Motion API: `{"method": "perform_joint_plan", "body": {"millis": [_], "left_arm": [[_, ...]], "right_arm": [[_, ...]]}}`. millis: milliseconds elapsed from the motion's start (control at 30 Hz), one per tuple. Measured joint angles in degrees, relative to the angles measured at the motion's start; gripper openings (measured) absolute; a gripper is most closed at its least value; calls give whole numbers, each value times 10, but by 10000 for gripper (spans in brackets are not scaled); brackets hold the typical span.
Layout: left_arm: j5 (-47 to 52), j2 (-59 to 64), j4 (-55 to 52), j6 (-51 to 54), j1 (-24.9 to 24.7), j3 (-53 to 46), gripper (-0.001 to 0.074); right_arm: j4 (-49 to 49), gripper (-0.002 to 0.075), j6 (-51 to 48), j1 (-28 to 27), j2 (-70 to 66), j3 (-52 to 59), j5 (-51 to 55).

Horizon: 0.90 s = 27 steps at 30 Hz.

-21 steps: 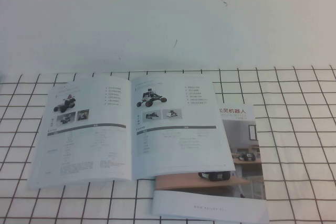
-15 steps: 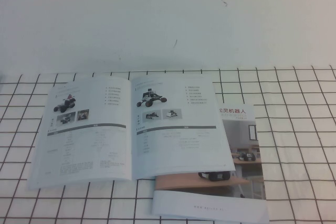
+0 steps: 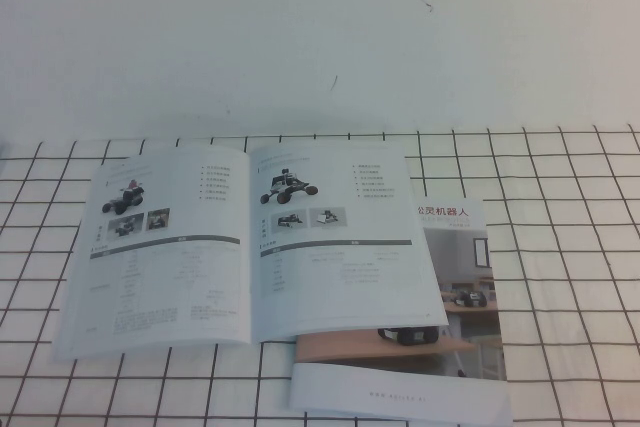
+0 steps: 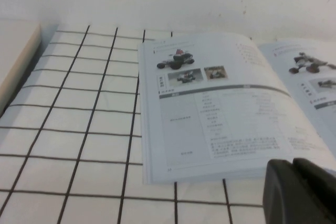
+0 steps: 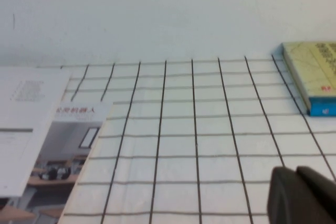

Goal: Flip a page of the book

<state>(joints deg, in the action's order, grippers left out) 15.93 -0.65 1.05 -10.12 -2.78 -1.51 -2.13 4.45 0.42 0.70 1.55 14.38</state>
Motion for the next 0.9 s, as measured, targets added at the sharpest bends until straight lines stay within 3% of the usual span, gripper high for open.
{"method": "perform_joint_plan", "body": {"millis": [367, 900], "left_arm": [[-62, 0, 28, 0, 0, -1, -3], [4, 0, 25, 1, 0, -1, -3]], "right_arm": [[0, -2, 0, 0, 0, 0, -84], [0, -2, 0, 0, 0, 1, 43]]}}
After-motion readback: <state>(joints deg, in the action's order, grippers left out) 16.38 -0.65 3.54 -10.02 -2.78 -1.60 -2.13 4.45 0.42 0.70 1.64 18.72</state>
